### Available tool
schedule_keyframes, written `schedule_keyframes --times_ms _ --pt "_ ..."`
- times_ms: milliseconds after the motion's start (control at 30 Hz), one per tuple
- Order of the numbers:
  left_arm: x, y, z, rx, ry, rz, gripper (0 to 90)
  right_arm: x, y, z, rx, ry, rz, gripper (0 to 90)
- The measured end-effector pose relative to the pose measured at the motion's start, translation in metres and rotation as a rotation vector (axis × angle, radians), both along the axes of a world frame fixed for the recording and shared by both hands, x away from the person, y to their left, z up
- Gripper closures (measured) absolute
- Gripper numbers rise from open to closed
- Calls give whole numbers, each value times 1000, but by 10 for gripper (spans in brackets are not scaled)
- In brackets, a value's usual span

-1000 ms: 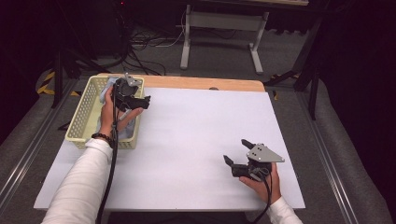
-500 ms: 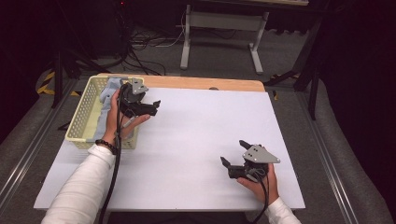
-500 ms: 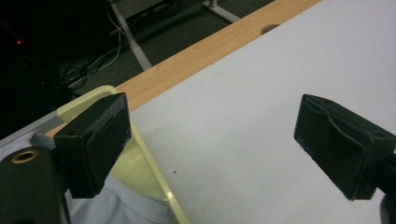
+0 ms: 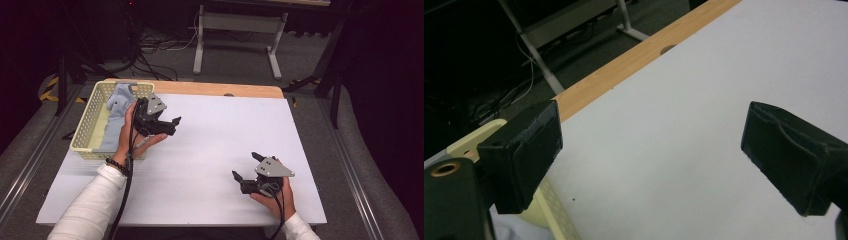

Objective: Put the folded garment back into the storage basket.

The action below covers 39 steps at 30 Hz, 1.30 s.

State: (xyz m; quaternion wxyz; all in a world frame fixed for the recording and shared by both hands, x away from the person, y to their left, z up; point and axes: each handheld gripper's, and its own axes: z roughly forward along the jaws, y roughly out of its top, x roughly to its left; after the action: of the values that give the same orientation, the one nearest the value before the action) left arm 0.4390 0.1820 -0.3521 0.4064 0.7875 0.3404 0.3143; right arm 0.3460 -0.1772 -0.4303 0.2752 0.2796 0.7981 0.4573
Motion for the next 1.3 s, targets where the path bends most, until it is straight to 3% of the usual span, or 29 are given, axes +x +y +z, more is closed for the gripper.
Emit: schedule_keyframes --times_ms 267,667,967,1300 --pt "-22 -9 -4 -21 -16 -60 104 -1 1 0 8 -5 2 125" --pt "-55 -21 -26 6 -47 -129 102 -3 4 0 1 -5 11 125" --pt "-78 -23 -45 -4 -34 -193 105 -4 7 -2 -16 -14 16 125" --pt "-89 -17 -63 40 -15 -210 70 -4 9 -4 -28 -16 21 124"
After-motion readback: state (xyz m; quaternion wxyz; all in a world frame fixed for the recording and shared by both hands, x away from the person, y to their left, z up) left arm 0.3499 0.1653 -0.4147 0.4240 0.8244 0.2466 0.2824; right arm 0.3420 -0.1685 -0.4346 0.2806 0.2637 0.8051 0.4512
